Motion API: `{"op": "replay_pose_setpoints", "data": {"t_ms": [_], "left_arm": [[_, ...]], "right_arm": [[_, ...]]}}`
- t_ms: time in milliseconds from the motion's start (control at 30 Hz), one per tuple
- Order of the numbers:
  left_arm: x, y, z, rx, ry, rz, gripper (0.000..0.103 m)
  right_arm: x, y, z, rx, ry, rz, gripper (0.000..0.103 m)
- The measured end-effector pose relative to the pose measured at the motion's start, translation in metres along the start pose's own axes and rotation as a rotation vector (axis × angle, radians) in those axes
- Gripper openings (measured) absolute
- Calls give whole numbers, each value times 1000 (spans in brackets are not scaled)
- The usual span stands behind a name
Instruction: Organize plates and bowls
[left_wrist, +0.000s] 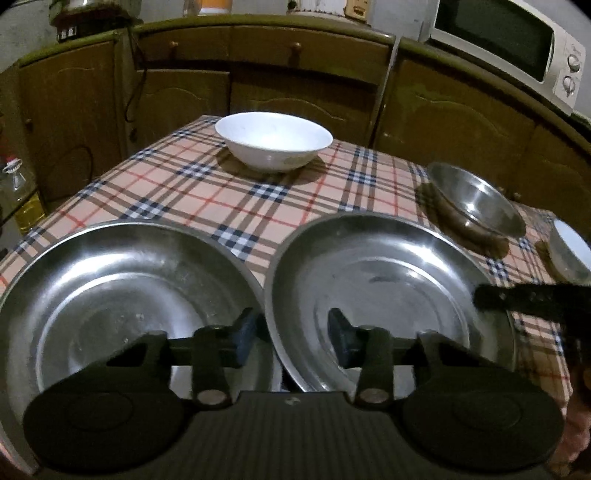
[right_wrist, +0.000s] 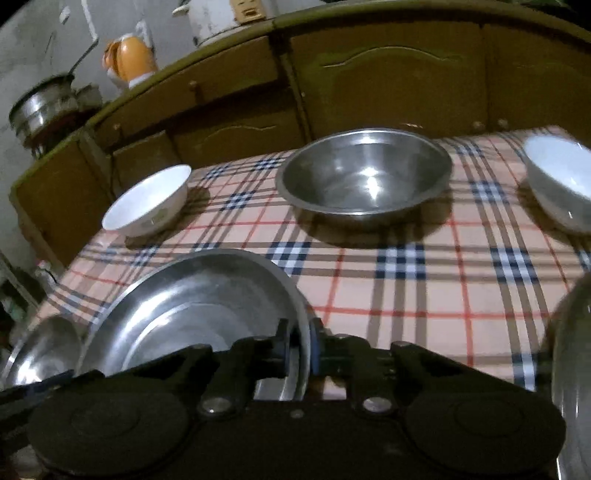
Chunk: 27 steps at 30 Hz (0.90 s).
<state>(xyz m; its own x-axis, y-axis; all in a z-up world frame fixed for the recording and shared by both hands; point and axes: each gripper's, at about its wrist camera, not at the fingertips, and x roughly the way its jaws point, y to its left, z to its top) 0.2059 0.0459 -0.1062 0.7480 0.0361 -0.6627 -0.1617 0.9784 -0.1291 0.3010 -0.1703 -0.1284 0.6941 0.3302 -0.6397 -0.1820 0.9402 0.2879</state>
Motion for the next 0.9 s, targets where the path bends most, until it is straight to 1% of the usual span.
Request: {"op": "replay_pose_setpoints", "data": {"t_ms": [67, 133, 267, 467, 733, 900], "left_arm": [[-3, -1, 1, 7, -4, -11, 31], [-6, -2, 1, 11, -7, -27, 28], [-12, -3, -4, 12, 0, -74, 19], [-33, -17, -11, 52, -14, -133, 18], [-74, -35, -17, 134, -62, -206, 18], [-96, -43, -22, 174, -83, -235, 18]], "right_arm": [[-10, -1, -5, -8, -15, -15, 13], [-21, -2, -9, -7, -28, -25, 13], [-53, -9, -21, 37, -73, -46, 12], [-103, -14, -47, 77, -148, -87, 13], [-162, -21, -75, 138, -215, -129, 13], [-195, -18, -89, 144, -251, -157, 14]]}}
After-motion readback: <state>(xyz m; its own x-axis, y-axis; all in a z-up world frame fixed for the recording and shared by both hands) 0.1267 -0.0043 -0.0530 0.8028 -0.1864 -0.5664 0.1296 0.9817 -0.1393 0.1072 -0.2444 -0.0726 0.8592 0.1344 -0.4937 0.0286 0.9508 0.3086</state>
